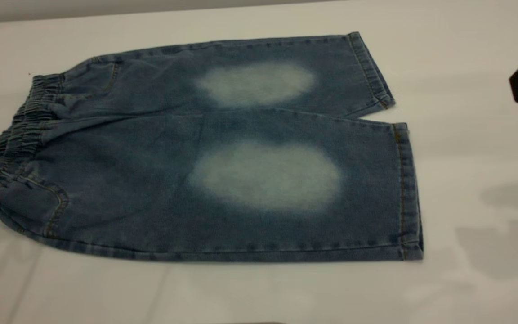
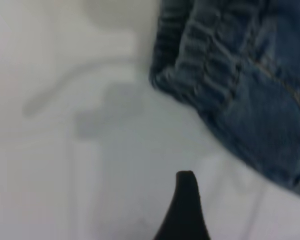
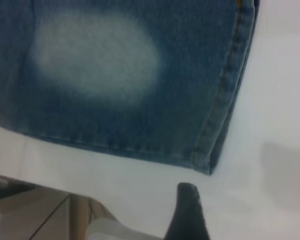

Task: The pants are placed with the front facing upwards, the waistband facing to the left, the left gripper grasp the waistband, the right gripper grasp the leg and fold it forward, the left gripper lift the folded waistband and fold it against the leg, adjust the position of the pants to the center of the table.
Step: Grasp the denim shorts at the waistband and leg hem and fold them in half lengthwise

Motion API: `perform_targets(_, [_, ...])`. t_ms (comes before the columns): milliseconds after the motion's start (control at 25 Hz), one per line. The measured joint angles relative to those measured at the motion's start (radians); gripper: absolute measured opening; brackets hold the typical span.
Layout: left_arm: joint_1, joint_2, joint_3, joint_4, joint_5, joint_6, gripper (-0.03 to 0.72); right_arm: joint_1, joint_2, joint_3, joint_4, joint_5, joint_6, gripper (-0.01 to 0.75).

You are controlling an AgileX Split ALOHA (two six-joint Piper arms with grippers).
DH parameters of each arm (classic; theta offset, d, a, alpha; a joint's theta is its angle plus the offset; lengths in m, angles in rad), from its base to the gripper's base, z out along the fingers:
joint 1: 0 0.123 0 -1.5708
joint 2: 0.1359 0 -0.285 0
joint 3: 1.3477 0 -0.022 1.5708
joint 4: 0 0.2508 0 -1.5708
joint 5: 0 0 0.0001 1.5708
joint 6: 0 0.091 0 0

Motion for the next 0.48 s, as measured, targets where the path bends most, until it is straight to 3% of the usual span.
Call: perform_targets(480, [0.0,0.231,-0.051,0.131,-0.076,-0.18,0.549,0.0,0.011,0.0,0.013,-0.021,-0.013,0.476])
